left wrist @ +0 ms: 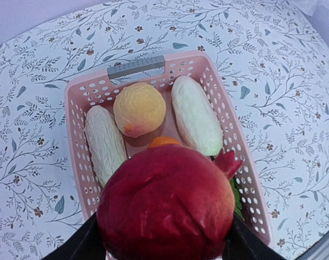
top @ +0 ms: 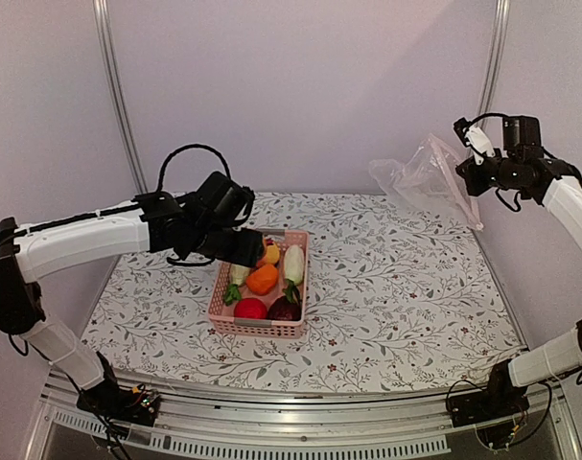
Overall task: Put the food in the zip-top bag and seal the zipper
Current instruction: Pick up the fake fruit from the bin, then place the fake fruit in the zipper food storage bag.
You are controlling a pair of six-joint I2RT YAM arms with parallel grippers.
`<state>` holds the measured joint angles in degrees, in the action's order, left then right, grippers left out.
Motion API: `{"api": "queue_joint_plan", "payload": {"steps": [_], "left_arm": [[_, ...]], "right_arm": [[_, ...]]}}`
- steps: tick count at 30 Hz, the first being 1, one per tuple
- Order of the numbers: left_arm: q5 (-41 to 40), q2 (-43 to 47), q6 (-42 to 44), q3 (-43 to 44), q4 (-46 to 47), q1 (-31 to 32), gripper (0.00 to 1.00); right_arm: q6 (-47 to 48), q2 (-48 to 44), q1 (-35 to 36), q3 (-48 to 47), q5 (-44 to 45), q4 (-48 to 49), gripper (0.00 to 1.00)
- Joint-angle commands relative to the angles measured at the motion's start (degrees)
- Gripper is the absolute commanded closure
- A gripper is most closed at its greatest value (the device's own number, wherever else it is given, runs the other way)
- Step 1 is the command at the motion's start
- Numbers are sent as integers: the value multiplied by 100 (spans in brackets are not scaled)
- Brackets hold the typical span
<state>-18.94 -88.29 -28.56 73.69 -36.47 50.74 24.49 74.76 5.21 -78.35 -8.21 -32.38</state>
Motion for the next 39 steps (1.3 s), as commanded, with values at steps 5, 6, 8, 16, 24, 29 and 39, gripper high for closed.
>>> {"api": "queue_joint_plan", "payload": {"steps": [5,6,8,16,24,29,39], "left_arm": [[204,440,202,-174,844,238,43],[229,458,232,-167,922,262,44],[293,477,272,-182,1116,335,44],[573,600,673,-670,2869,889,46],[1226,5,771,-547,4661,1399,47],[1507,-777,547,-35,5254,1508,47],[1605,-2339,-43,1338,5485,1580,48]], "right_arm": [[-118,490,16,127,-66,-132,100],[-227,518,30,228,-204,-117,100],[-342,590,128,455,-399,-88,100],[-669,780,775,818,-621,-45,100],[-620,829,1211,765,-903,-231,100],[-642,855,1328,737,-1121,-339,100],[-846,896,1374,787,-1571,-437,100]]}}
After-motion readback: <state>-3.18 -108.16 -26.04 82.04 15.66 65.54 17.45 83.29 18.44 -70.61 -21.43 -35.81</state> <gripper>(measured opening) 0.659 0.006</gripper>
